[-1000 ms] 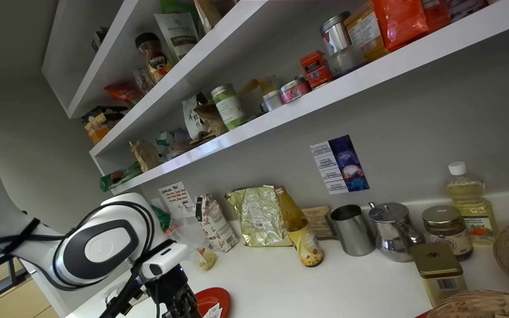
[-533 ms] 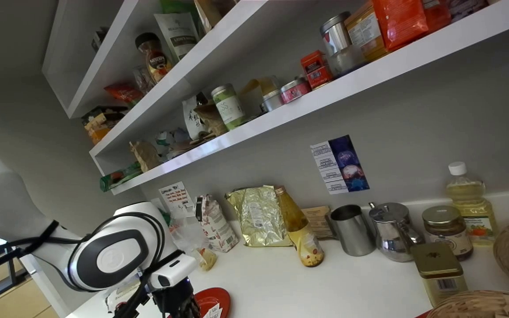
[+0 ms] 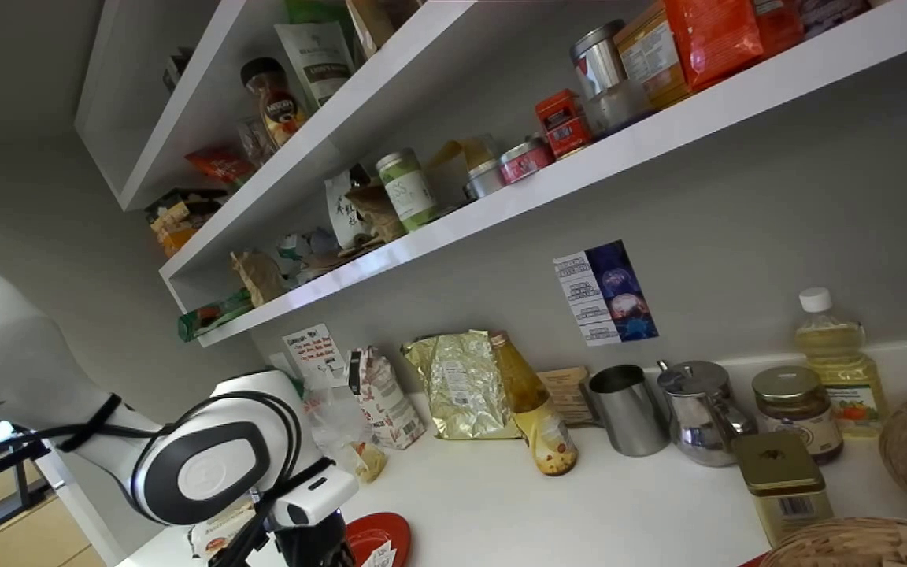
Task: Put the cup on the plate
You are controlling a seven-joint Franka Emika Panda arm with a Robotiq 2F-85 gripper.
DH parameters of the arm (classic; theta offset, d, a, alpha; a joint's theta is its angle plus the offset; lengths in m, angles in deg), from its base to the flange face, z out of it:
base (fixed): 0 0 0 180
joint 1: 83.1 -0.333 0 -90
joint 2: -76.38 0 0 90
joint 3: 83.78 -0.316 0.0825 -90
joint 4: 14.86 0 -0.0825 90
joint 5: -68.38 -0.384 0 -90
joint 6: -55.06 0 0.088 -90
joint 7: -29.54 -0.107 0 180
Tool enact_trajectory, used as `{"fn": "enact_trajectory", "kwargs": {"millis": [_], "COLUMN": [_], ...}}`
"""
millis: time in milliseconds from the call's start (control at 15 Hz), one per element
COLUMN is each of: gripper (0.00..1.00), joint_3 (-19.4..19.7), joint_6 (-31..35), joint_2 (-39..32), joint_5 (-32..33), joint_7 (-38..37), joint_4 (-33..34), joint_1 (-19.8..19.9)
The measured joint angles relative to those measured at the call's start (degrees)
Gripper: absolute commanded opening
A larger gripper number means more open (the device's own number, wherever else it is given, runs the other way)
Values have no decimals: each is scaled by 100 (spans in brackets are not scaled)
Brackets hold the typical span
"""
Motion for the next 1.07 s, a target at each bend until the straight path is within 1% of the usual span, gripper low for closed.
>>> {"fn": "enact_trajectory", "kwargs": {"millis": [67,133,200,333,400,533,733,867,1067], "gripper": [100,75,74,60,51,37,12,0,1], "joint_3": [11,20,26,32,38,51,95,114,118], "joint_6": [-4,-12,-16,-16,-16,-16,-16,-20,-23], "joint_2": [-25,-53,-86,-160,-191,-244,-293,-313,-323], "joint_5": [-60,-113,-157,-194,-207,-218,-220,-220,-258], "joint_7": [69,139,192,337,394,491,577,610,619], "joint_4": [7,12,15,17,17,24,50,77,105], "joint_1": [0,0,0,-4,-10,-28,-73,-91,-103]}}
